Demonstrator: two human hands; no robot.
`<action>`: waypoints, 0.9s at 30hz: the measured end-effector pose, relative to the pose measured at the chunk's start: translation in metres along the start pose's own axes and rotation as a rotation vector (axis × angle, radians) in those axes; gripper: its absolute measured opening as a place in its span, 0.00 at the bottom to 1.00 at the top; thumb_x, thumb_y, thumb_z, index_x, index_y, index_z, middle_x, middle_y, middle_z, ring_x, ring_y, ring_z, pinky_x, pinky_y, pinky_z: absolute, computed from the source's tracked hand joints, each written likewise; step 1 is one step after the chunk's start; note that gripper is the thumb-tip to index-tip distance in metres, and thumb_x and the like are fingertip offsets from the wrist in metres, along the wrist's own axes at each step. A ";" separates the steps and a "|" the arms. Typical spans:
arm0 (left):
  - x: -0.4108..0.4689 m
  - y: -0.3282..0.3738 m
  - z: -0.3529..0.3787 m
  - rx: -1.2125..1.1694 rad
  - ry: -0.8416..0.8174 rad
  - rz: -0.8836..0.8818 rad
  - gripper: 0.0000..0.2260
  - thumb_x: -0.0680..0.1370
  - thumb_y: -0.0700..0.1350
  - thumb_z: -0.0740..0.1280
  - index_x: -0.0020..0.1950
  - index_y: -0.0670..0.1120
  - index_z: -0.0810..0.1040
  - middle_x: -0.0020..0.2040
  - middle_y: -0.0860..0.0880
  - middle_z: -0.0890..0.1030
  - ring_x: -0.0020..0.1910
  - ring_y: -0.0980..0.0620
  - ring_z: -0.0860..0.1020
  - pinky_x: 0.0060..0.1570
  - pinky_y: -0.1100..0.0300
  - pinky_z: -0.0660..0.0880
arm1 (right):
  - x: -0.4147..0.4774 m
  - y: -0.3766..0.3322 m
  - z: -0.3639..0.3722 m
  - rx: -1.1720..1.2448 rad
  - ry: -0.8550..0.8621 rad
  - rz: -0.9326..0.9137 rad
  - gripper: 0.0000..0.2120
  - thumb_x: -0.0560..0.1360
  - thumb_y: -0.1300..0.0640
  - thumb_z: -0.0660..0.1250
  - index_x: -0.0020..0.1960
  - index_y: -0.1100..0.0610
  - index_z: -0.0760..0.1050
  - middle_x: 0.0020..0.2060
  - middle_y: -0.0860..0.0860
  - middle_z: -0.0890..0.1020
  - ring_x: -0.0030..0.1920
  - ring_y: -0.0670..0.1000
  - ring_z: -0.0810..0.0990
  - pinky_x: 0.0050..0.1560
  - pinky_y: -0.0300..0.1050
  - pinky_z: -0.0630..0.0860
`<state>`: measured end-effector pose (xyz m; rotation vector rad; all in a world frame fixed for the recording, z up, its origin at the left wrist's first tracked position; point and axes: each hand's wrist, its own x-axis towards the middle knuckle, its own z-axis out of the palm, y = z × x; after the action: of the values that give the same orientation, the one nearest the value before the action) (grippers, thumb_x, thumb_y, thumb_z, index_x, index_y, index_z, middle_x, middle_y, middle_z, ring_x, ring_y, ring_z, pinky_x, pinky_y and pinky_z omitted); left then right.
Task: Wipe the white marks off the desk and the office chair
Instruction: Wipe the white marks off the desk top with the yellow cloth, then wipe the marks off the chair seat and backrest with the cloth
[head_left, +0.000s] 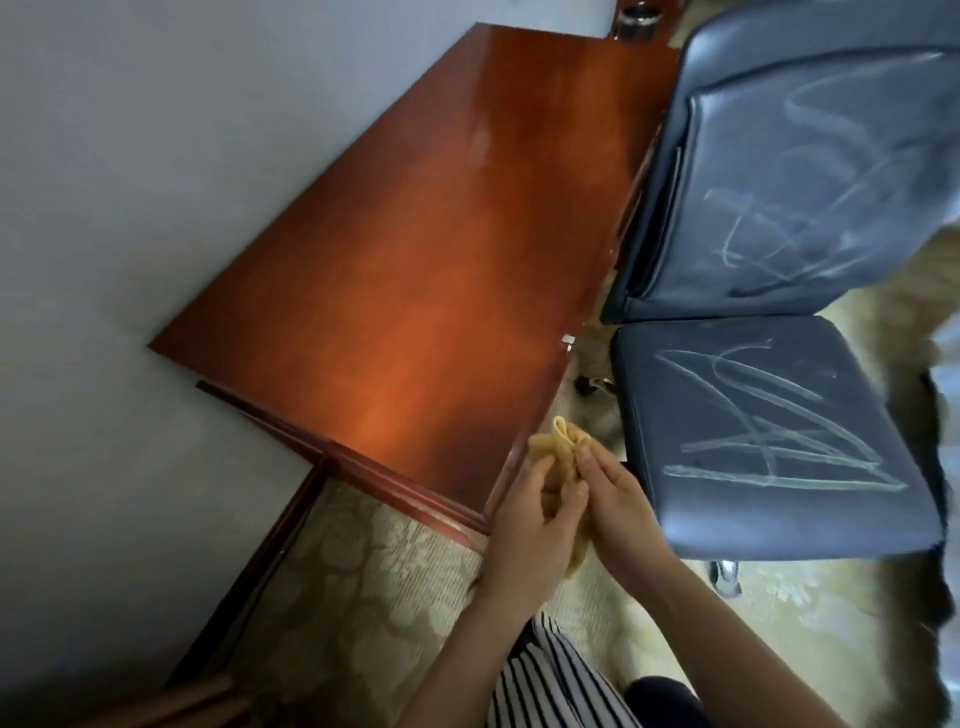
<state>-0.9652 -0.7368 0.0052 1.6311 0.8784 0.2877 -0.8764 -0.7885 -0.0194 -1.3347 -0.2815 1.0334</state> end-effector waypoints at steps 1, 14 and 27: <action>-0.003 0.012 0.015 -0.015 -0.014 0.036 0.12 0.78 0.50 0.65 0.59 0.64 0.71 0.54 0.59 0.79 0.54 0.61 0.77 0.58 0.55 0.75 | -0.013 -0.012 -0.014 0.097 0.029 -0.016 0.15 0.82 0.55 0.55 0.63 0.52 0.76 0.53 0.53 0.83 0.54 0.51 0.81 0.49 0.40 0.76; -0.112 0.132 0.258 -0.397 -0.384 -0.043 0.11 0.78 0.42 0.66 0.58 0.52 0.79 0.51 0.51 0.84 0.53 0.52 0.81 0.55 0.56 0.76 | -0.237 -0.101 -0.257 0.682 0.192 -0.335 0.25 0.75 0.36 0.55 0.68 0.44 0.70 0.66 0.53 0.75 0.67 0.51 0.73 0.66 0.53 0.69; -0.112 0.161 0.384 -0.205 -0.691 0.091 0.07 0.78 0.44 0.66 0.53 0.51 0.81 0.48 0.53 0.84 0.49 0.55 0.82 0.50 0.61 0.78 | -0.283 -0.051 -0.368 0.827 0.613 -0.083 0.26 0.72 0.42 0.63 0.64 0.57 0.74 0.60 0.55 0.80 0.60 0.56 0.77 0.55 0.51 0.75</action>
<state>-0.7419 -1.0980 0.0818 1.4329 0.2393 -0.1255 -0.7522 -1.2358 0.0304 -0.8016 0.5063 0.5185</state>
